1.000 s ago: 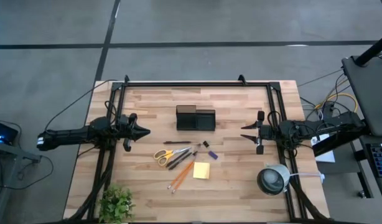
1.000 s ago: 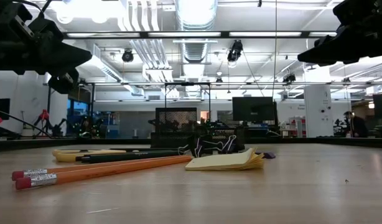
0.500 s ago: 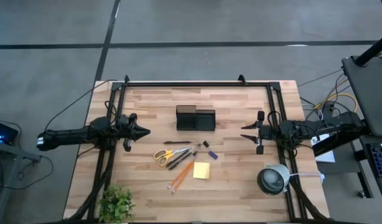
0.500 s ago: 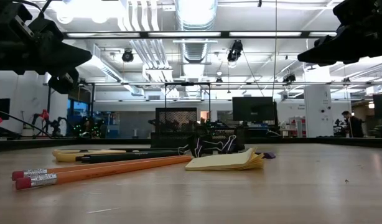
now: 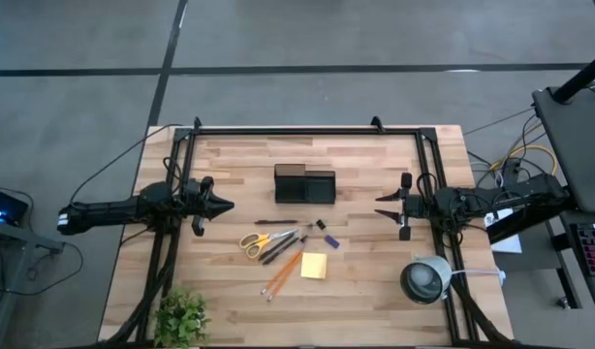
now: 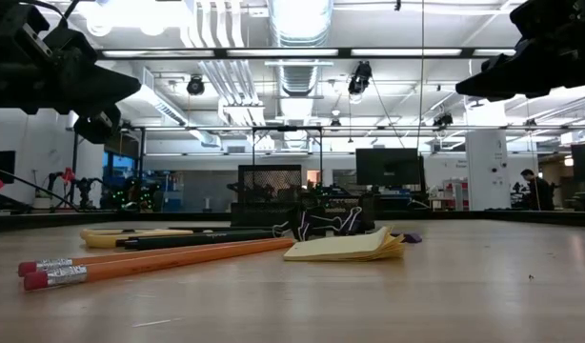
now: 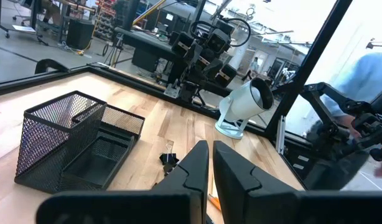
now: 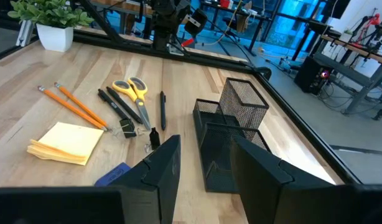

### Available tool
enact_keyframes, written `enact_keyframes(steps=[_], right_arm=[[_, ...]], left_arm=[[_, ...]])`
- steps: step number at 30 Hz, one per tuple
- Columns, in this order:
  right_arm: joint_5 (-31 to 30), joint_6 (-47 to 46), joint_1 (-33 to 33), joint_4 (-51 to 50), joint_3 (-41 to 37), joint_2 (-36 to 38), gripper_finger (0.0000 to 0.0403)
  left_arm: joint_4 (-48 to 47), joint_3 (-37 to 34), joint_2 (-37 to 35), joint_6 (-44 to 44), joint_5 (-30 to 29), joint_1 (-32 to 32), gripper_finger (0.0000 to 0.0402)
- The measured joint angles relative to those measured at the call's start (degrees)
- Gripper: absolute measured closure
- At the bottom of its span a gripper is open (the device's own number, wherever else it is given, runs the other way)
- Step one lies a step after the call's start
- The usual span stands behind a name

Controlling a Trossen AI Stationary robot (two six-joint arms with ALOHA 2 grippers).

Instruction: Pick and place office supplies into organizer

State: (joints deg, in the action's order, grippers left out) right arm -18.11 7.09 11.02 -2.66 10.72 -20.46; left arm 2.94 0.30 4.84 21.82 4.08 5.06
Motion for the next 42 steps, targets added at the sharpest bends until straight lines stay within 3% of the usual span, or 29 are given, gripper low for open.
enact_keyframes(steps=[15,18,22,26,31,35,39,42], right_arm=[[0.05,-0.75,0.01,0.01,0.0,-0.01,0.0275],[3.11,-13.75,0.08,0.15,0.0,-0.26,0.0275],[12.68,-34.28,0.07,5.72,0.04,-1.73,0.0275],[13.69,-41.47,0.03,19.48,0.04,-9.2,0.0275],[3.44,-44.83,-1.45,39.61,0.94,-26.5,0.0275],[1.4,-55.8,-2.04,40.33,4.85,-39.69,0.0275],[6.21,-70.22,-2.0,40.06,9.58,-50.88,0.0275],[10.34,-74.34,-0.76,40.9,14.32,-57.72,0.0275]], left_arm=[[0.01,0.0,0.0,0.0,-0.02,0.0,0.0394],[0.01,0.0,0.0,0.01,-0.01,0.01,0.0394],[0.01,0.0,0.0,0.0,0.0,0.01,0.0394],[0.02,0.0,0.0,0.0,0.0,0.0,0.0394],[0.01,0.0,0.0,0.0,0.0,0.0,0.0394],[0.0,0.0,0.0,0.0,0.0,0.0,0.0394],[0.0,0.0,0.0,0.0,-0.02,0.0,0.0394],[0.0,0.0,0.0,0.0,0.0,0.0,0.0394]])
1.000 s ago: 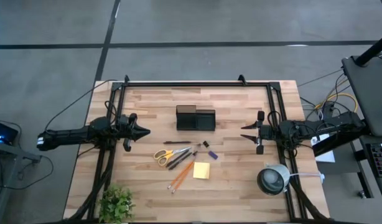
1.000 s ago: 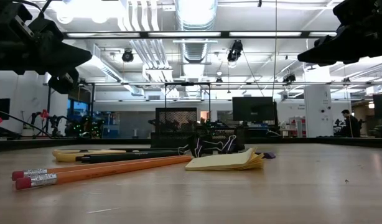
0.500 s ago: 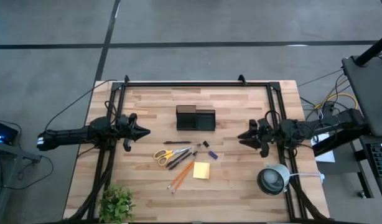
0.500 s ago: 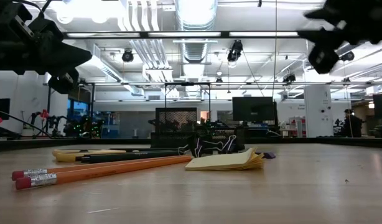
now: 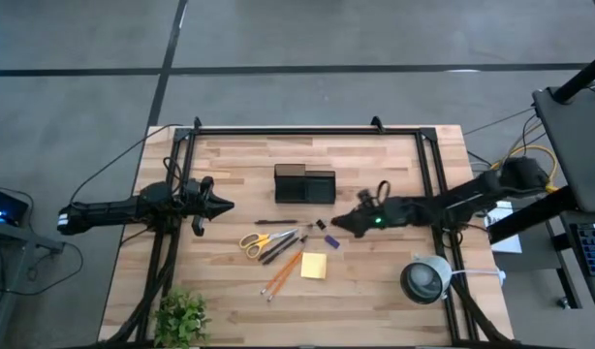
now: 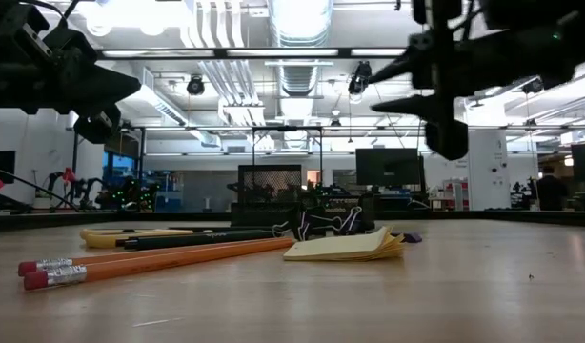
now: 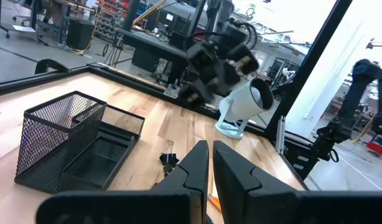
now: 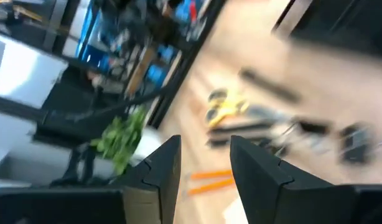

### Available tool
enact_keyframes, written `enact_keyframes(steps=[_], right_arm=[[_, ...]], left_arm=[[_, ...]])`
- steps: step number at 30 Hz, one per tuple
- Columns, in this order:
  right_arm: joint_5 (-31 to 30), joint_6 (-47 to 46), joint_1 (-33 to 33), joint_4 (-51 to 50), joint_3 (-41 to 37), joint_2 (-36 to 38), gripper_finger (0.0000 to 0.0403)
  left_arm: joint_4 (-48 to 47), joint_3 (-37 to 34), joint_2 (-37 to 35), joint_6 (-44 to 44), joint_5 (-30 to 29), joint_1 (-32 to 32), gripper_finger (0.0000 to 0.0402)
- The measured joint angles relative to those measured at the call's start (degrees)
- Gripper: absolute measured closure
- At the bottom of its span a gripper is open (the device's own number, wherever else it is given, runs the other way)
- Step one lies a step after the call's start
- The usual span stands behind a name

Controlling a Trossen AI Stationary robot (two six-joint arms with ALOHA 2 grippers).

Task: Pick and place office supplies into organizer
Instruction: Put the top right black binder clip into the black organizer bin

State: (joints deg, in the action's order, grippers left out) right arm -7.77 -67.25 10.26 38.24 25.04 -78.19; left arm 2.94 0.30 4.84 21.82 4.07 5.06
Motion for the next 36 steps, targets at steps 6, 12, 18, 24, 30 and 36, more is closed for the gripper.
enact_keyframes(steps=[6,12,18,24,30,36], right_arm=[[12.73,-1.28,0.5,-2.88,10.32,-10.35,0.0275],[15.14,-2.62,-0.36,-23.2,17.48,-13.68,0.0275],[4.81,-1.79,-0.52,-47.34,21.35,-8.19,0.0275],[1.65,-0.26,-0.59,-49.4,22.34,-5.45,0.0275],[-1.91,3.57,-2.93,-50.26,22.38,-7.62,0.0275],[-1.0,4.46,-6.82,-50.12,22.38,-9.47,0.0275]], left_arm=[[0.02,0.0,-0.01,0.0,-0.01,0.01,0.0394],[-0.08,0.0,0.09,0.01,0.0,0.0,0.0394],[0.07,0.0,-0.06,0.0,0.0,0.02,0.0394],[0.01,0.0,0.0,0.0,0.0,0.01,0.0394],[0.02,0.0,0.0,0.0,-0.02,0.0,0.0394],[0.02,0.0,0.0,0.0,0.0,0.02,0.0394]])
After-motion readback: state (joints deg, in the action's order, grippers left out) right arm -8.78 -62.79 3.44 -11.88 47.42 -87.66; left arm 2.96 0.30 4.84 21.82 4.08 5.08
